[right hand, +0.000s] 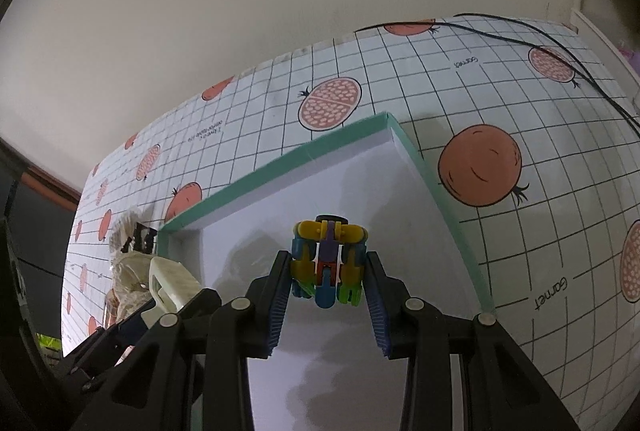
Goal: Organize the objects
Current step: 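Carry the block toy and claw clip over the white tray with both grippers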
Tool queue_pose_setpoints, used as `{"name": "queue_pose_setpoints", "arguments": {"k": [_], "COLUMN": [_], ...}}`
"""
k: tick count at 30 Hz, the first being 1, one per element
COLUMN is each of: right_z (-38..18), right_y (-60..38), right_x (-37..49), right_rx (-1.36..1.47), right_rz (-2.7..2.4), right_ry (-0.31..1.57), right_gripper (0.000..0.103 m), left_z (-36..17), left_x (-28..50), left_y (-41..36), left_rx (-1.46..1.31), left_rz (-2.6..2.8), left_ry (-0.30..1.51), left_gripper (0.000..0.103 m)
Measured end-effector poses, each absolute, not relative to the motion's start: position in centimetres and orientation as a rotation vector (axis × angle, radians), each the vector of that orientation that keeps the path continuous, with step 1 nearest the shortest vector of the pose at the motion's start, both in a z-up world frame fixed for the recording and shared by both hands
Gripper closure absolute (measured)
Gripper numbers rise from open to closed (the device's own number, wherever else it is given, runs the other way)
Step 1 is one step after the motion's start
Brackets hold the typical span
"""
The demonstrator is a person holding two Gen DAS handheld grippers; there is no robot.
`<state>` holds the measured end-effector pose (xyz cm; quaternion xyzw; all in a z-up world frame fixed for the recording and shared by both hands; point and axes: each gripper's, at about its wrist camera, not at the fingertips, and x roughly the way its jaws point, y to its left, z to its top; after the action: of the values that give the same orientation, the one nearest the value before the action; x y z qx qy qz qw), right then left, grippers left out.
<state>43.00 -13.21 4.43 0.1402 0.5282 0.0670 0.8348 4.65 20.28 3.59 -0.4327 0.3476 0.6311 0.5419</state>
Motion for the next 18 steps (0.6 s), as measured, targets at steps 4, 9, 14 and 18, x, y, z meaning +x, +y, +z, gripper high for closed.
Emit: {"name": "queue_pose_setpoints", "arguments": {"k": [4,9,14,18], "right_z": [4.34,4.22,4.32,4.53], "right_y": [-12.93,-12.56,-12.39,-12.22], "right_x": [43.06,43.16,43.08,43.03], "right_rx": [0.280,0.263,0.252,0.244], "right_rz": [0.146,0.147,0.148,0.148], "right_ry": [1.124,1.129,1.123,1.117], "right_gripper": [0.064,0.064,0.064,0.064], "left_z": [3.10,2.79,2.88,3.10], "left_x": [4.82,4.88,4.73,4.58], "left_y": [20.42,20.44,20.50,20.58], "left_rx": [-1.020,-1.023,-1.018,-0.999], "left_rz": [1.470,1.450,1.431,1.410], "left_ry": [0.855,0.873,0.879,0.892], "left_gripper": [0.044,0.044,0.044,0.044]}}
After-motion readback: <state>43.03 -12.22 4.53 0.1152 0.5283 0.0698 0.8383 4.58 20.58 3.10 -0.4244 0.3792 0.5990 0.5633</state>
